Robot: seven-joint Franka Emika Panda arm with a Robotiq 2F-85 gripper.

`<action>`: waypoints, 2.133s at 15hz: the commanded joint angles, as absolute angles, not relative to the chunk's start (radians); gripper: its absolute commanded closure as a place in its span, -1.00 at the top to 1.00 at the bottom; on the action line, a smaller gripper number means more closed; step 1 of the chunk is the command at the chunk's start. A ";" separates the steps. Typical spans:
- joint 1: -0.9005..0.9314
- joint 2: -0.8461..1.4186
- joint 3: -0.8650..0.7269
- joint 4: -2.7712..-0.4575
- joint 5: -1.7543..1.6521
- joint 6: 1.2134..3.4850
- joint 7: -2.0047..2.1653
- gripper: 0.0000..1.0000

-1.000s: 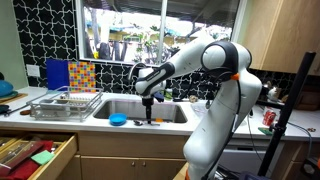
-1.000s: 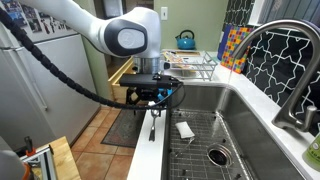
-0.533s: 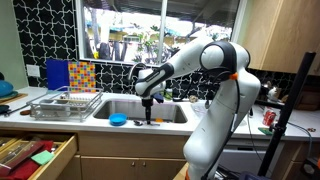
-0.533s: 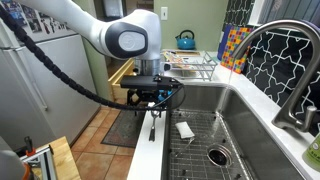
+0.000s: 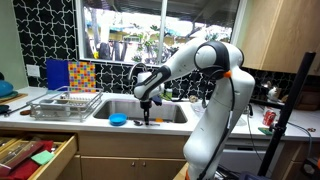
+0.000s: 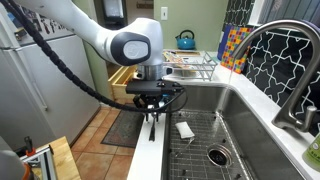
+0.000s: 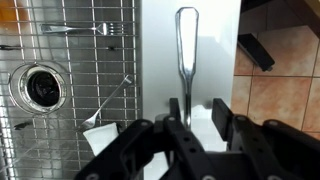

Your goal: Remove the white sponge from the blue bowl, put it in the sink and then put the silver spoon on the blue bowl

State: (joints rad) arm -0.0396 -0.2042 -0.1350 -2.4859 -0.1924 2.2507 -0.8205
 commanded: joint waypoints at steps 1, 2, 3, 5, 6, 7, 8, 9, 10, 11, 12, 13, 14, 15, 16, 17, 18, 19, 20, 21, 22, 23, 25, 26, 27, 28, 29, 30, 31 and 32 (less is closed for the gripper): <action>-0.047 -0.161 -0.133 -2.489 -0.208 2.287 -0.828 -0.43; -0.047 -0.154 -0.132 -2.489 -0.209 2.293 -0.828 -0.69; -0.048 -0.147 -0.131 -2.488 -0.209 2.297 -0.828 -0.87; -0.048 -0.149 -0.126 -2.482 -0.218 2.296 -0.822 -1.00; -0.048 -0.151 -0.124 -2.479 -0.223 2.292 -0.818 -1.00; -0.048 -0.155 -0.122 -2.477 -0.226 2.291 -0.818 -0.97; -0.046 -0.163 -0.120 -2.474 -0.226 2.282 -0.820 -0.97; -0.044 -0.175 -0.116 -2.467 -0.232 2.268 -0.819 -0.97; -0.041 -0.188 -0.113 -2.458 -0.232 2.254 -0.824 -0.97; -0.036 -0.206 -0.108 -2.443 -0.223 2.221 -0.835 -0.97; -0.032 -0.218 -0.104 -2.430 -0.218 2.199 -0.847 -0.97; -0.026 -0.231 -0.097 -2.409 -0.213 2.160 -0.855 -0.97; -0.018 -0.237 -0.092 -2.386 -0.200 2.133 -0.870 -0.97; -0.007 -0.233 -0.082 -2.355 -0.187 2.117 -0.865 -0.97; 0.005 -0.220 -0.075 -2.322 -0.169 2.104 -0.861 -0.97; 0.013 -0.205 -0.066 -2.293 -0.165 2.101 -0.849 -0.97; 0.022 -0.178 -0.053 -2.257 -0.170 2.096 -0.834 -0.97; 0.030 -0.155 -0.045 -2.226 -0.167 2.093 -0.832 -0.97; 0.033 -0.126 -0.035 -2.194 -0.178 2.096 -0.818 -0.97; 0.037 -0.092 -0.027 -2.160 -0.178 2.093 -0.811 -0.97; 0.039 -0.066 -0.020 -2.134 -0.175 2.091 -0.804 -0.97; 0.042 -0.034 -0.014 -2.106 -0.165 2.089 -0.796 -0.97; 0.045 0.014 0.001 -2.064 -0.156 2.089 -0.777 -0.97; 0.045 0.038 0.008 -2.043 -0.144 2.078 -0.773 -0.97; 0.044 0.059 0.016 -2.026 -0.145 2.076 -0.759 -0.97; 0.043 0.076 0.022 -2.011 -0.138 2.071 -0.758 -0.97; 0.042 0.091 0.028 -1.996 -0.140 2.069 -0.747 -0.97; 0.041 0.107 0.033 -1.976 -0.143 2.058 -0.747 -0.97; 0.042 0.118 0.038 -1.962 -0.160 2.050 -0.740 -0.97; 0.044 0.129 0.043 -1.951 -0.172 2.033 -0.731 -0.97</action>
State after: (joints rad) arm 0.0423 0.0884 0.0295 -2.0104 -0.1619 2.0943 -0.7557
